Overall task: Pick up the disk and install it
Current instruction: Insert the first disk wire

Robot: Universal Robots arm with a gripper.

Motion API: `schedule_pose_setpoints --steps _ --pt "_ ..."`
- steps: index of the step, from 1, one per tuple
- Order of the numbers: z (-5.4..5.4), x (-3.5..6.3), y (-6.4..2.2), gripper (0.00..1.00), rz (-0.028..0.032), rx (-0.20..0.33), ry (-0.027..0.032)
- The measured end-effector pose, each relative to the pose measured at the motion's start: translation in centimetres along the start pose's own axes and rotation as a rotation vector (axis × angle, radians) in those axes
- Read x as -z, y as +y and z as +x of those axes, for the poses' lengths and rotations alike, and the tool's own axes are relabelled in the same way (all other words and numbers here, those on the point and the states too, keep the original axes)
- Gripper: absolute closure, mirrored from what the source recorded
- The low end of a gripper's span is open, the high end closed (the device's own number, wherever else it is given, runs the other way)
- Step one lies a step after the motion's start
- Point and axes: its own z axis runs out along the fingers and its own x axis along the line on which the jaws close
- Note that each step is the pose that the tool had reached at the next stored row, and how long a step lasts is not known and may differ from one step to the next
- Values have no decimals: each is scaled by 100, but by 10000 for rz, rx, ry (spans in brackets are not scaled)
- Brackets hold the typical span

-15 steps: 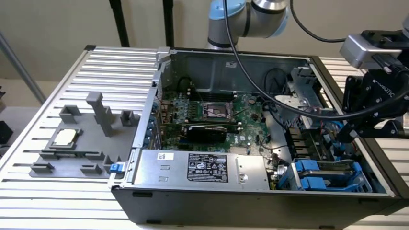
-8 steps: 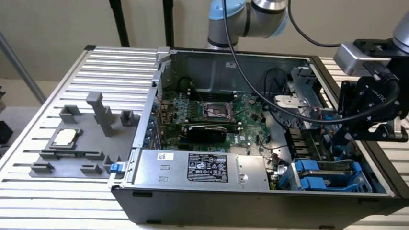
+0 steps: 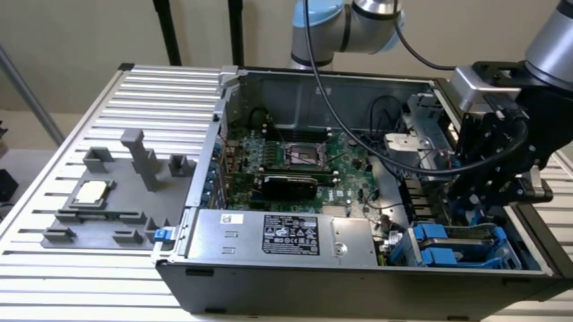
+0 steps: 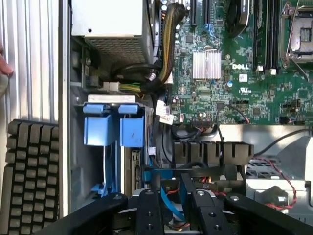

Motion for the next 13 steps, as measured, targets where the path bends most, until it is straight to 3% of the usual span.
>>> schedule_pose_setpoints --steps 2,5,13 --pt "1 -1 59 70 0 -2 -1" --pt "2 16 61 70 1 1 0" --pt "68 36 -135 70 -30 -3 3"
